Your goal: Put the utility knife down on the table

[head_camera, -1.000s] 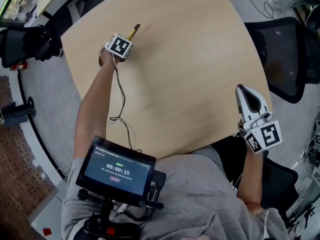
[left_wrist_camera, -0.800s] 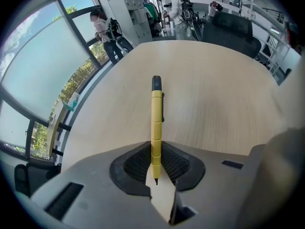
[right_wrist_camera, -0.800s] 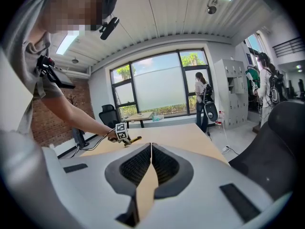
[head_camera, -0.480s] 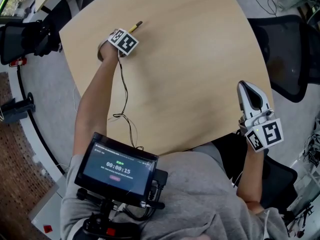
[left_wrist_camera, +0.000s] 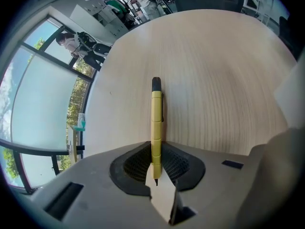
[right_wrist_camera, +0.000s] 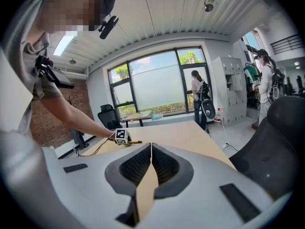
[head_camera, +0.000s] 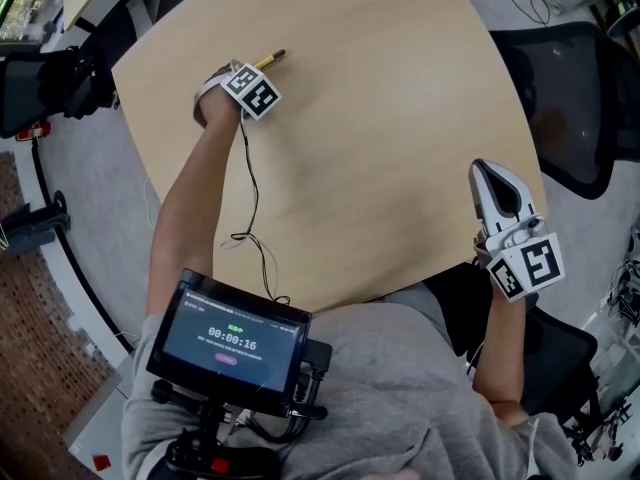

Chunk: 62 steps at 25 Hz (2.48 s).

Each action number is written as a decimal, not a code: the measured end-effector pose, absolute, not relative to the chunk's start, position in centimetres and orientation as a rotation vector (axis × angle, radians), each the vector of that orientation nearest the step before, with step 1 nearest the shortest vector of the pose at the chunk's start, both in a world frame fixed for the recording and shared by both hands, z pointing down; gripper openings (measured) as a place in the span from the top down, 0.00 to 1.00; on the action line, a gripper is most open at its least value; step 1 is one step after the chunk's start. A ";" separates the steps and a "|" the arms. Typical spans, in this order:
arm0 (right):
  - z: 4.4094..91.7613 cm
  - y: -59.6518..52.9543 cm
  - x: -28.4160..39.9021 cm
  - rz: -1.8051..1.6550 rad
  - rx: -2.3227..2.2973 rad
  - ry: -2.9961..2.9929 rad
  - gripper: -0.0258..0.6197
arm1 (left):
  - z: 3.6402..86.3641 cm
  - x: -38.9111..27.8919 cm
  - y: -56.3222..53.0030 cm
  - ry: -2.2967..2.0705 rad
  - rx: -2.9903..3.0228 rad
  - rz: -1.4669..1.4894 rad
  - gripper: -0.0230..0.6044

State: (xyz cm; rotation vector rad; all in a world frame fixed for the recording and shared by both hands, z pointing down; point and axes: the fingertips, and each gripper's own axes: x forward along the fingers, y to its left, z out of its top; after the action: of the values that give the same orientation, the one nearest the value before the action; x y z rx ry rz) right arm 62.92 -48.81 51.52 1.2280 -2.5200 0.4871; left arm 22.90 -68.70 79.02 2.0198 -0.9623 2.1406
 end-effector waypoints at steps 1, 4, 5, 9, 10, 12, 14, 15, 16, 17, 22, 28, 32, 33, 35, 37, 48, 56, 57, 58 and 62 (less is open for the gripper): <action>51.5 -48.8 63.0 0.488 1.228 -2.520 0.94 | 79.0 22.9 -68.7 -0.965 2.021 2.159 0.87; 51.6 -48.8 63.0 0.490 1.230 -2.523 0.94 | 79.1 22.9 -68.6 -0.976 2.022 2.219 0.87; 51.6 -48.8 63.0 0.491 1.230 -2.523 0.94 | 79.1 22.9 -68.6 -0.980 2.022 2.237 0.87; 51.6 -48.6 63.0 0.496 1.229 -2.526 0.94 | 79.2 22.9 -68.4 -0.982 2.026 2.281 0.87; 51.6 -48.5 63.0 0.497 1.230 -2.527 0.94 | 79.2 22.9 -68.4 -0.981 2.028 2.287 0.87; 51.5 -48.5 63.0 0.497 1.232 -2.527 0.94 | 79.1 23.0 -68.4 -0.978 2.034 2.297 0.87; 51.4 -48.4 63.1 0.497 1.234 -2.526 0.94 | 79.0 23.1 -68.4 -0.974 2.038 2.303 0.87; 51.4 -48.3 63.1 0.498 1.236 -2.523 0.94 | 79.0 23.2 -68.3 -0.968 2.040 2.303 0.87; 51.4 -48.3 63.1 0.500 1.238 -2.522 0.94 | 79.0 23.2 -68.2 -0.958 2.043 2.301 0.87; 51.4 -48.2 63.1 0.500 1.239 -2.521 0.94 | 79.0 23.3 -68.0 -0.946 2.047 2.297 0.87; 51.2 -48.0 62.9 0.494 1.239 -2.535 0.94 | 79.4 24.2 -66.3 -0.857 2.085 2.249 0.87; 50.6 -47.3 61.5 0.477 1.228 -2.549 0.94 | 79.0 24.3 -64.3 -0.769 2.118 2.170 0.77; 49.9 -46.9 61.0 0.465 1.225 -2.559 0.94 | 78.3 24.4 -63.1 -0.757 2.134 2.084 0.71; 49.8 -46.8 60.8 0.462 1.225 -2.562 0.94 | 77.9 24.5 -62.9 -0.767 2.143 2.057 0.70; 49.4 -46.5 60.3 0.455 1.221 -2.571 0.94 | 76.8 24.5 -62.6 -0.803 2.169 2.008 0.70; 48.6 -46.0 59.4 0.444 1.215 -2.584 0.94 | 74.9 24.3 -62.4 -0.859 2.204 1.956 0.70; 46.9 -43.6 54.6 0.351 1.111 -2.694 0.94 | 61.7 25.3 -60.9 -1.224 2.473 1.291 0.74; 41.2 -39.6 50.5 0.273 1.061 -2.775 0.95 | 45.0 25.2 -54.5 -1.403 2.701 0.722 0.95; 40.6 -39.2 50.0 0.260 1.055 -2.782 0.95 | 43.4 25.0 -53.7 -1.410 2.713 0.651 0.95; 40.1 -38.8 49.5 0.248 1.051 -2.788 0.95 | 41.9 24.7 -52.8 -1.419 2.721 0.584 0.96; 38.2 -37.4 47.6 0.225 1.030 -2.814 0.95 | 36.3 22.6 -49.6 -1.421 2.713 0.262 0.96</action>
State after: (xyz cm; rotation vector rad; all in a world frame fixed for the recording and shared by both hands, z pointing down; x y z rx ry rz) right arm 47.55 -37.44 38.24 1.0300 -2.8142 0.2249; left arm 22.60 -49.59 36.34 2.7131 -1.4213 0.2625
